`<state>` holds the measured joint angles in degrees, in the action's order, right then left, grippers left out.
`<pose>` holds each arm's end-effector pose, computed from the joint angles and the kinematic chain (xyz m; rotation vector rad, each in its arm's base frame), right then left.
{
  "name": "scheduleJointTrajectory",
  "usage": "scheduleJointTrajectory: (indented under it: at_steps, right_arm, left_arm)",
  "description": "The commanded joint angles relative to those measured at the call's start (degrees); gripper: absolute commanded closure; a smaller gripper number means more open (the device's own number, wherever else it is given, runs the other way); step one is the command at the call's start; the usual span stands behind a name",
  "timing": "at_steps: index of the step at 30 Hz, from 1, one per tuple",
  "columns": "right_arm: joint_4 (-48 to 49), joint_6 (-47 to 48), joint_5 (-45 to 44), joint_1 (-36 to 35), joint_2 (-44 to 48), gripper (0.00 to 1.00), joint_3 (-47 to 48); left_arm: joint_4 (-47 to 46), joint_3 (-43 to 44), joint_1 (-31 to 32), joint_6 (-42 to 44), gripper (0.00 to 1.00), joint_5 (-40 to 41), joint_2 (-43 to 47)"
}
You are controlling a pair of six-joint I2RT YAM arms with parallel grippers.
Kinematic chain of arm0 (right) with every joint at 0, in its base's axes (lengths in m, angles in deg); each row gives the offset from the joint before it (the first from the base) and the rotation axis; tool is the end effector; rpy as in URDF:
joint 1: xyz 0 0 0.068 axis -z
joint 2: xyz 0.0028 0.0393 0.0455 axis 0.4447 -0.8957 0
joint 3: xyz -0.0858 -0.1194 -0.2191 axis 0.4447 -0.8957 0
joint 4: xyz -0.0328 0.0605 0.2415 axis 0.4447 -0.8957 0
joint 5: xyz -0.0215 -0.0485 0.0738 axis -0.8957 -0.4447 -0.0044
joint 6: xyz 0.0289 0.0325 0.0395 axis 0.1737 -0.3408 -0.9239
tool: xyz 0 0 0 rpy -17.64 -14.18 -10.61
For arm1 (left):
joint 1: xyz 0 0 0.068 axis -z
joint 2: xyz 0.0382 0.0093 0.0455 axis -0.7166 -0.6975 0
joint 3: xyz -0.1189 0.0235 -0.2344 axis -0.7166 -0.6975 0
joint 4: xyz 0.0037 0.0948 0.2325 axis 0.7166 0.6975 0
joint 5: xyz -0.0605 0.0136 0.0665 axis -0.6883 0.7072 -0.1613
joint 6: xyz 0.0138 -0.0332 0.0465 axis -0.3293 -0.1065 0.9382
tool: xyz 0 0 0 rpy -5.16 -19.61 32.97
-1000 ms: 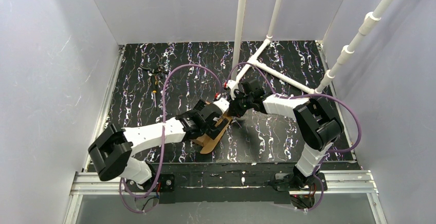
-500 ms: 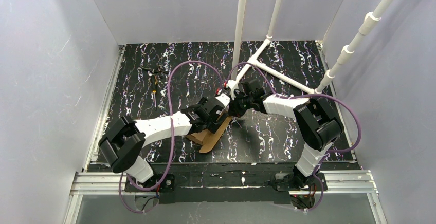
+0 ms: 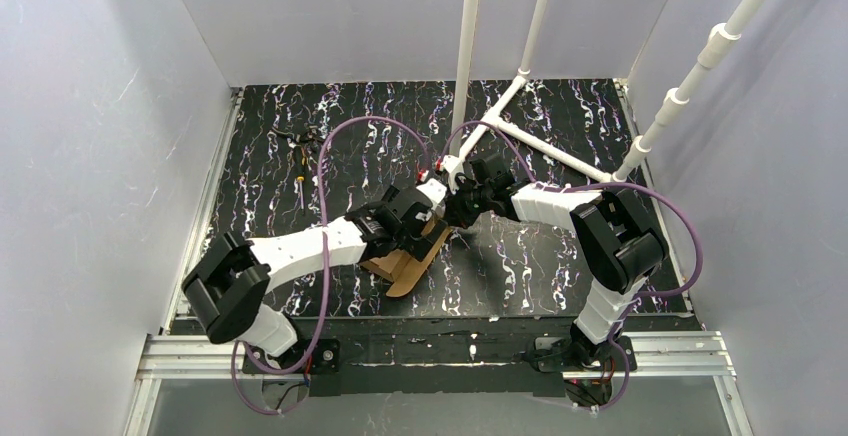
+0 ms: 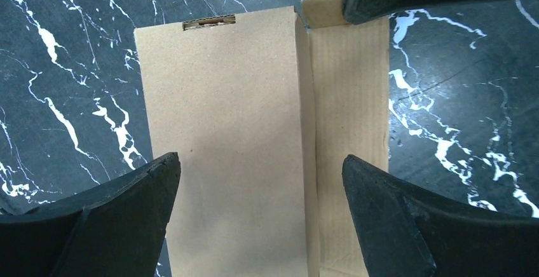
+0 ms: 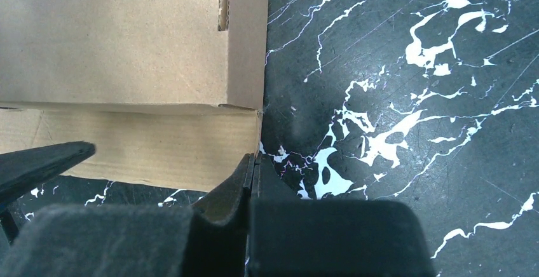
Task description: Fold the paper box
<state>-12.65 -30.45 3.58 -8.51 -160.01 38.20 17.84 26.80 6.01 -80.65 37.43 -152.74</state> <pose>0.2797 0.2181 0.1604 -1.0898 2.1021 0.7568 0.2024 -0.2344 0.2040 0.7724 2.1617 -0.1065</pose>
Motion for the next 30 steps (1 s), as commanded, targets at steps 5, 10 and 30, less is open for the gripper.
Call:
scheduleJointTrajectory:
  at_steps: [5,10,30]
  right_arm:
    - [0.07,-0.33,0.55,0.11,-0.91,0.99,2.06]
    - [0.00,-0.29,0.61,0.11,-0.92,0.99,2.15]
    - [-0.03,-0.31,1.14,0.11,-1.27,0.99,2.24]
  left_arm:
    - [2.07,-2.76,-5.42,-6.30,0.02,-5.43,11.17]
    - [-0.28,-5.57,-10.80,-8.21,0.02,-13.23,12.70]
    - [-7.41,-7.32,-21.46,-9.97,0.02,-32.16,4.62]
